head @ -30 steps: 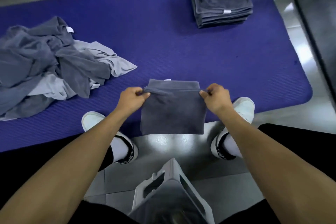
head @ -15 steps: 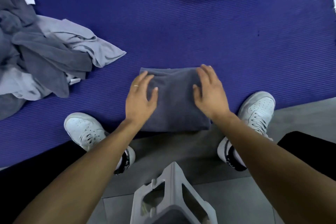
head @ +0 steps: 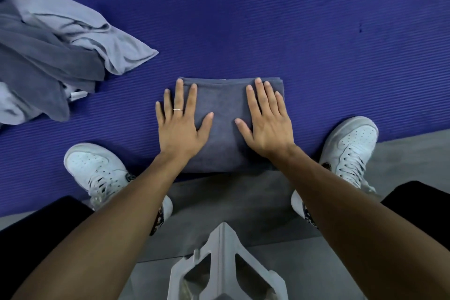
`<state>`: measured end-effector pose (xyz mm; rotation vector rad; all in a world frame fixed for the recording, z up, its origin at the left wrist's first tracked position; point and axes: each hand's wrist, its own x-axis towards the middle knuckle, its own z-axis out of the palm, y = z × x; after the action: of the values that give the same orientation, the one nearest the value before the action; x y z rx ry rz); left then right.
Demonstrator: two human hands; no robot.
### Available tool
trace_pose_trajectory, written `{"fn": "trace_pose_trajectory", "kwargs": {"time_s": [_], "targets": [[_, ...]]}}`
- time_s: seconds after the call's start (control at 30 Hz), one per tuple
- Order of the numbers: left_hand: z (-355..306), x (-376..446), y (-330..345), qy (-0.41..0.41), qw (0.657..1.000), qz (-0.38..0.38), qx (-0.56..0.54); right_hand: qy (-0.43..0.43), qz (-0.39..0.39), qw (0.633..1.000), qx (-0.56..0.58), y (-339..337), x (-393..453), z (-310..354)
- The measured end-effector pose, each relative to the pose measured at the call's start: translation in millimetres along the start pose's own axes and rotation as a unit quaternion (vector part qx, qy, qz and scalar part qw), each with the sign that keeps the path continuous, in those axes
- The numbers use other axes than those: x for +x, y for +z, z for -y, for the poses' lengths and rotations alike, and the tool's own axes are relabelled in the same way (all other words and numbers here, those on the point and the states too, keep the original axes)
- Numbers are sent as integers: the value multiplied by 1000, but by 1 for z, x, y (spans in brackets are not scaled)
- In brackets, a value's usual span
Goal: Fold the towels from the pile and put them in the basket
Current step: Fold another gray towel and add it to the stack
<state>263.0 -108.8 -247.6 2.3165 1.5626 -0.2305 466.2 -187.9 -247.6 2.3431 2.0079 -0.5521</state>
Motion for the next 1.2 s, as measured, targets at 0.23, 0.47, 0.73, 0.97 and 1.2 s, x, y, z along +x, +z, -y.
{"fn": "trace_pose_trajectory", "kwargs": {"time_s": [0.23, 0.47, 0.73, 0.97, 1.2], "targets": [[9, -50, -29, -40, 964, 3, -263, 10, 69, 995, 70, -30, -41, 11], [11, -71, -41, -395, 785, 92, -468, 71, 65, 974, 204, -43, -75, 26], [10, -69, -49, -354, 769, 148, -511, 94, 54, 966, 234, -48, -88, 32], [-4, -79, -70, -332, 719, 128, -597, 87, 15, 966, 243, -57, -100, 30], [-35, -86, -143, -262, 719, 62, -641, -45, -39, 975, 213, -81, -107, 37]]}}
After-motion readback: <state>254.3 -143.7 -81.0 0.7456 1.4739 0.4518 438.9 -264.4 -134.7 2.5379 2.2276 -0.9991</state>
